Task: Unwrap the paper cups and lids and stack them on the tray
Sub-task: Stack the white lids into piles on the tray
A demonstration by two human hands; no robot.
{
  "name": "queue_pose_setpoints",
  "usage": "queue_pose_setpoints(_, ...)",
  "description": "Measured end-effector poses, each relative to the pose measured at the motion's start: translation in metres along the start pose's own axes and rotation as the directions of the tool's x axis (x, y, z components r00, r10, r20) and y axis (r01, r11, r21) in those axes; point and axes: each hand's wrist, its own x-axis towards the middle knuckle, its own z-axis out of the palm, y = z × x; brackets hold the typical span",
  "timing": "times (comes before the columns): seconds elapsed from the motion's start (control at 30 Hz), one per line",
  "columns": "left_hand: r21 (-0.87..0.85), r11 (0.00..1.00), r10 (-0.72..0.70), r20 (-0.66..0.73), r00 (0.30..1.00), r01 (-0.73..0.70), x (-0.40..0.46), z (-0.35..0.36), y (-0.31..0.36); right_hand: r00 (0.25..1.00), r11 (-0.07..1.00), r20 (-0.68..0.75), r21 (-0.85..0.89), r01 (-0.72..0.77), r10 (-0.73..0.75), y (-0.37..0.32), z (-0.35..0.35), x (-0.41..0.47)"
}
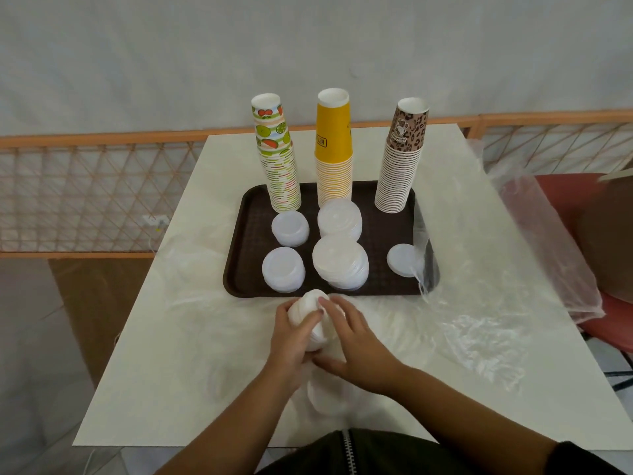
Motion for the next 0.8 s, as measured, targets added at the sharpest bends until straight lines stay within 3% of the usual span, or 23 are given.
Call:
queue_pose_setpoints(0.17, 0.070, 0.996, 0.053, -0.040, 0.998, -0.051, 0.001, 0.004, -0.010, 0.999, 0.996, 0.035, -0.078, 0.034, -0.032, 0.022, 0.013, -0.003)
queue_pose_setpoints(0.3, 0.095, 0.994, 0.051, -0.026, 0.998, -0.048, 0.005, 0.001, -0.009, 0.999, 0.999, -0.011, 0.011, 0.053, -0.053, 0.027, 0.002, -0.001)
queue_pose_setpoints(0.43, 0.072, 0.997, -0.003, 0.040, 0.999, 0.001, 0.007, -0.002, -0.003, 0.993, 0.992, -0.079, 0.099, -0.082, 0.090, 0.031, -0.008, 0.001)
queue_pose_setpoints(0.5, 0.023, 0.999, -0.039, 0.082, 0.996, 0.038, 0.007, -0.003, 0.003, 0.965, 0.976, -0.163, 0.114, -0.188, 0.205, 0.033, -0.015, 0.002)
queue_pose_setpoints(0.57, -0.021, 0.997, -0.074, 0.129, 0.989, 0.077, 0.009, -0.006, 0.010, 0.932, 0.968, -0.287, 0.183, -0.172, 0.220, 0.029, -0.025, 0.000)
queue_pose_setpoints(0.63, -0.053, 0.994, -0.088, 0.156, 0.984, 0.098, 0.011, -0.012, 0.018, 0.925, 0.990, -0.379, 0.137, 0.042, 0.013, 0.023, -0.033, -0.009)
queue_pose_setpoints(0.67, -0.065, 0.993, -0.092, 0.160, 0.983, 0.103, 0.013, -0.015, 0.021, 0.923, 0.982, -0.355, 0.056, 0.178, -0.147, 0.024, -0.034, -0.016)
queue_pose_setpoints(0.73, -0.071, 0.993, -0.082, 0.158, 0.984, 0.094, 0.016, -0.022, 0.028, 0.879, 0.895, -0.176, -0.129, 0.427, -0.444, 0.031, -0.029, -0.031)
queue_pose_setpoints(0.8, -0.040, 0.997, -0.051, 0.161, 0.986, 0.059, 0.019, -0.028, 0.033, 0.803, 0.764, 0.077, -0.265, 0.588, -0.591, 0.045, -0.020, -0.043)
